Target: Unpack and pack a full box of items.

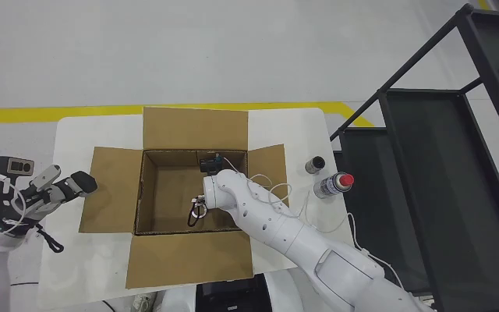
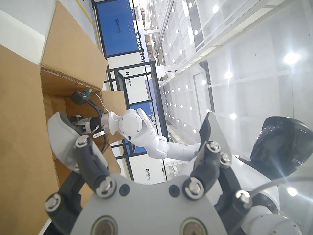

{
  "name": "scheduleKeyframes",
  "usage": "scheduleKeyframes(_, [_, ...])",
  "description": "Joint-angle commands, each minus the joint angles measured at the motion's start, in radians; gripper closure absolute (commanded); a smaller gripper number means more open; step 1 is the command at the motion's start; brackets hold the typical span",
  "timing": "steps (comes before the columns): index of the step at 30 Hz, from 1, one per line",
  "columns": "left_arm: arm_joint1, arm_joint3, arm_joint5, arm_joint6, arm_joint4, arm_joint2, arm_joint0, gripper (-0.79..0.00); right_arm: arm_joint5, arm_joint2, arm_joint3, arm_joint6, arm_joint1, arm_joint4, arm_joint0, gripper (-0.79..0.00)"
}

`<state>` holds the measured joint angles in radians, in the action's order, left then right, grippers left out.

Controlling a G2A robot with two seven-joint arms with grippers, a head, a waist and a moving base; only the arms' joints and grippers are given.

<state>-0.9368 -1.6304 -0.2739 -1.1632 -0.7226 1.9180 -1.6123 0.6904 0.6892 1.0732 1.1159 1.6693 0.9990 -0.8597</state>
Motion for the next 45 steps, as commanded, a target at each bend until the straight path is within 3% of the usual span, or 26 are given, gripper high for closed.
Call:
scheduleKeyframes(1, [0.000,0.000,0.000,0.000,0.000,0.000,0.000,-0.785,0.000,0.000,0.000,0.000,0.000,0.000,0.000,-0.785])
scheduleKeyframes(27, [0.000,0.000,0.000,0.000,0.000,0.000,0.000,-0.785,0.000,0.000,0.000,0.000,0.000,0.000,0.000,-0.785])
scheduleKeyframes(30, [0.000,0.000,0.000,0.000,0.000,0.000,0.000,-0.785,-0.041,-0.009,-0.003,-0.015,0.000,0.010,-0.009,-0.785])
scheduleKeyframes(45, [0.000,0.000,0.000,0.000,0.000,0.000,0.000,-0.785,-0.052,-0.037,0.018,0.065,0.011,0.099,-0.013,-0.785])
